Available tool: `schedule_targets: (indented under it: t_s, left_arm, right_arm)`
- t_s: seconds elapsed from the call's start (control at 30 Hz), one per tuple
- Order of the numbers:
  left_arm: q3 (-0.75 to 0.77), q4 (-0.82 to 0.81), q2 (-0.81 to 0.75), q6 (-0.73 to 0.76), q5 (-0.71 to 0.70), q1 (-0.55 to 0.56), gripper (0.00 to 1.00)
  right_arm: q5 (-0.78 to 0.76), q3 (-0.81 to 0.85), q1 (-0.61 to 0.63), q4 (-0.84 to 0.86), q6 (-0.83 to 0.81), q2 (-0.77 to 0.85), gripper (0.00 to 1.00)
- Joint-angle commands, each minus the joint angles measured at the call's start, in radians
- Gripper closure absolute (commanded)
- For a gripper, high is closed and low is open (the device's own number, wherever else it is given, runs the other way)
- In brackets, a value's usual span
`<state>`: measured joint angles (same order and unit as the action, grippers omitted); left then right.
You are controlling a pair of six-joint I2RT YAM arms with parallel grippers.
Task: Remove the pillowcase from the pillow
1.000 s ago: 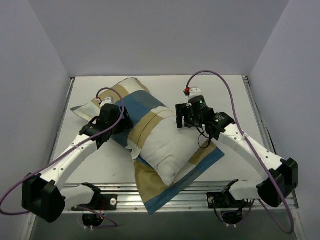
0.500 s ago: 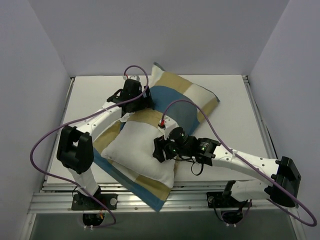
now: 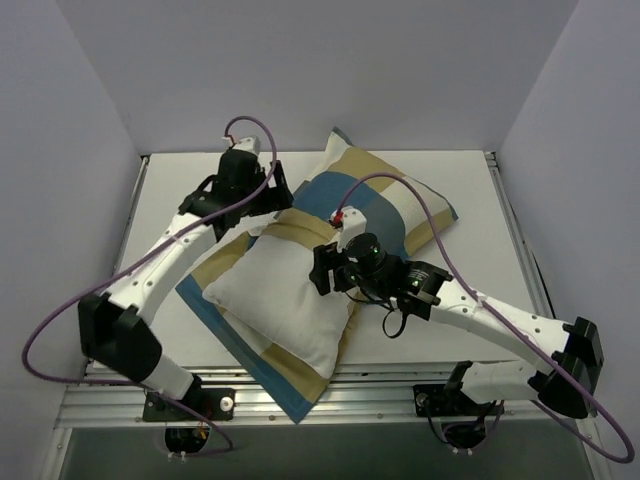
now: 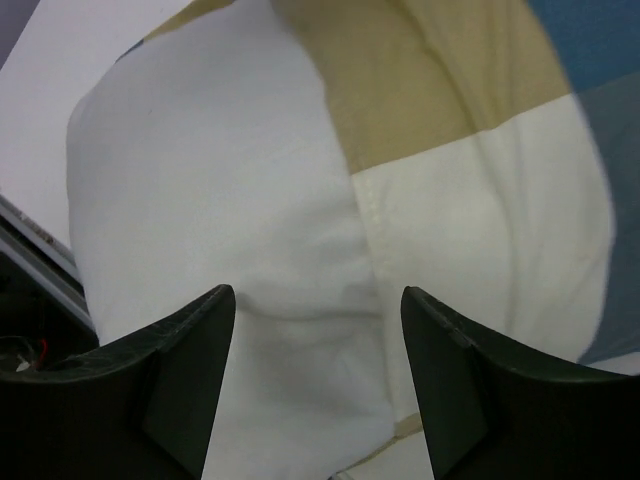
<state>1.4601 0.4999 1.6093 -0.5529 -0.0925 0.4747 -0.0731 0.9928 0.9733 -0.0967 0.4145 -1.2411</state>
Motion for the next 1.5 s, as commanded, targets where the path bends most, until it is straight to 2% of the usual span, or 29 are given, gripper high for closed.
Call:
schedule_targets:
  t_s: [0.0, 0.1, 0.2, 0.33, 0.57, 0.87, 1.1, 1.13, 1.17, 1.2, 1.23, 1.3, 1.33, 1.4, 1.43, 1.47]
  left_arm:
    - [-0.019, 0.093, -0.21, 0.036, -0.059, -0.001, 0.06]
    - [-0.114, 0.152, -0.324, 0.038, -0.053, 0.019, 0.06]
    - [-0.2, 0.16, -0.402, 0.065, -0.004, 0.083, 0.06]
    - [-0.317, 0.146, -0.443, 0.097, -0.012, 0.272, 0.06]
    - [-0.423, 0.042, -0.462, 0.137, -0.131, 0.493, 0.06]
    - [-0.529, -0.09, -0.431, 0.093, -0.115, 0.512, 0.06]
    - [-0.587, -0.104, -0.374, 0.044, -0.176, 0.509, 0.06]
    - [-0.587, -0.107, -0.361, 0.039, -0.177, 0.507, 0.01]
    - [-0.586, -0.107, -0.355, 0.03, -0.181, 0.507, 0.03]
    - [-0.587, -0.113, -0.35, 0.025, -0.184, 0.505, 0.1]
    - [-0.59, -0.116, -0.344, 0.022, -0.185, 0.502, 0.3]
    - [-0.593, -0.121, -0.341, 0.021, -0.187, 0.496, 0.5]
    - [-0.593, -0.116, -0.342, 0.018, -0.187, 0.492, 0.75]
    - [-0.581, -0.089, -0.348, 0.018, -0.188, 0.479, 0.96]
    - [-0.57, -0.074, -0.357, 0.019, -0.19, 0.478, 0.98]
    - [-0.551, -0.058, -0.368, 0.022, -0.194, 0.472, 0.98]
  right_arm:
    - [-0.155, 0.059, -0.042, -0.055, -0.031, 0.083, 0.37]
    - [-0.134, 0.058, -0.114, -0.074, -0.055, 0.1, 0.35]
    - [-0.116, 0.049, -0.183, -0.086, -0.075, 0.088, 0.35]
    - [-0.065, 0.027, -0.199, -0.061, -0.101, 0.068, 0.33]
    - [-0.044, 0.007, -0.203, -0.02, -0.112, 0.028, 0.3]
    - [0.104, -0.011, -0.197, 0.031, -0.138, -0.018, 0.29]
    - [0.09, -0.037, -0.182, 0.031, -0.154, -0.053, 0.29]
    - [0.084, -0.046, -0.182, 0.031, -0.152, -0.058, 0.29]
    - [0.078, -0.052, -0.182, 0.034, -0.151, -0.063, 0.29]
    - [0.076, -0.057, -0.182, 0.037, -0.151, -0.067, 0.3]
    - [0.055, -0.065, -0.183, 0.038, -0.151, -0.07, 0.3]
    - [0.021, -0.072, -0.188, 0.038, -0.154, -0.083, 0.33]
    - [0.007, -0.077, -0.189, 0.04, -0.152, -0.087, 0.35]
    - [-0.039, -0.085, -0.203, 0.038, -0.148, -0.096, 0.47]
    - [-0.057, -0.086, -0.209, 0.038, -0.148, -0.098, 0.52]
    - [-0.073, -0.086, -0.219, 0.037, -0.146, -0.103, 0.62]
